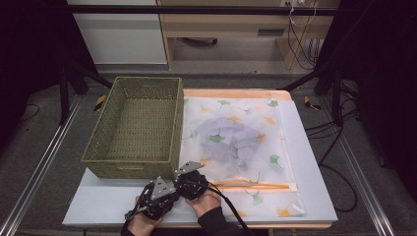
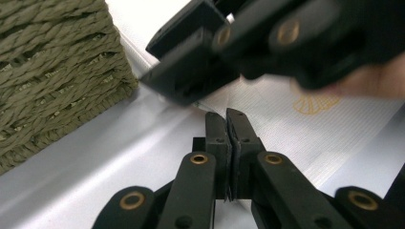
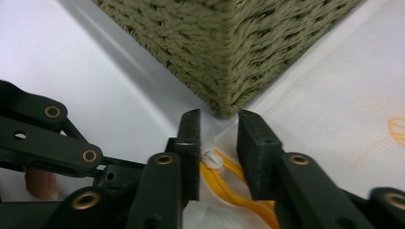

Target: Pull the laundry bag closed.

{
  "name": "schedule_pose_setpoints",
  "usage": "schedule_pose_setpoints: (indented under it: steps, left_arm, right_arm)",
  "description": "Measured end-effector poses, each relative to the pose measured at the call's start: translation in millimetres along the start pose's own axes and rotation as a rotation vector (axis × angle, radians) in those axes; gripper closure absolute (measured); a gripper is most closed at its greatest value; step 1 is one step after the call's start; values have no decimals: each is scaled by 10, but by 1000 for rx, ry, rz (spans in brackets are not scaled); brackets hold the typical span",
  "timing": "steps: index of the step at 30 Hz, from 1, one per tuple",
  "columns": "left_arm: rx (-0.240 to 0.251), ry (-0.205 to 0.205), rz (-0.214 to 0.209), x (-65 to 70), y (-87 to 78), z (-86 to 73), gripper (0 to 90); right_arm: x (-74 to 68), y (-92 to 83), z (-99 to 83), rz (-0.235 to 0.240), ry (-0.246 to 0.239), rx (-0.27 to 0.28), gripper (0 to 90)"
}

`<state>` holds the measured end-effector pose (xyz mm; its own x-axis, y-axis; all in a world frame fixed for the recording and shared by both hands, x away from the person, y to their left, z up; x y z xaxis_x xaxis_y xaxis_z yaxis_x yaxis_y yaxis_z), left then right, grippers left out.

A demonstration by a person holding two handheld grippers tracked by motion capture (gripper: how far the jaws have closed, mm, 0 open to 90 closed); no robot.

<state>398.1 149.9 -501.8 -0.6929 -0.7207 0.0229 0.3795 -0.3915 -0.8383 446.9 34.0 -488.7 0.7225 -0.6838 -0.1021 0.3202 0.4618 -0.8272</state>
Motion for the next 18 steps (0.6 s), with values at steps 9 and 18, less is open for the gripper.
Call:
schedule_pose_setpoints:
  steps: [9,18]
  left_arm:
    - [1,-4,-1,2,2,3,874]
    - [1,-9,-5,-3,2,3,874]
  right_arm:
    - [63,-160,-25,76,27,6,845]
    - [86,-247,-93,100,13,27,868]
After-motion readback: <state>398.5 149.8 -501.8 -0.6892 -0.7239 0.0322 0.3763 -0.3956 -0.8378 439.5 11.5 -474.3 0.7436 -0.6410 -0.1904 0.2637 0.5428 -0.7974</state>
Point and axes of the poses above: each handheld gripper's, and its own axes: y roughly forward along the jaws, z roughly out of its top, x roughly to its right, the point moved 3 cm from there along y, roughly forward along the jaws, and after that the axes turned 14 degrees about -x, right-handed, at the moved point
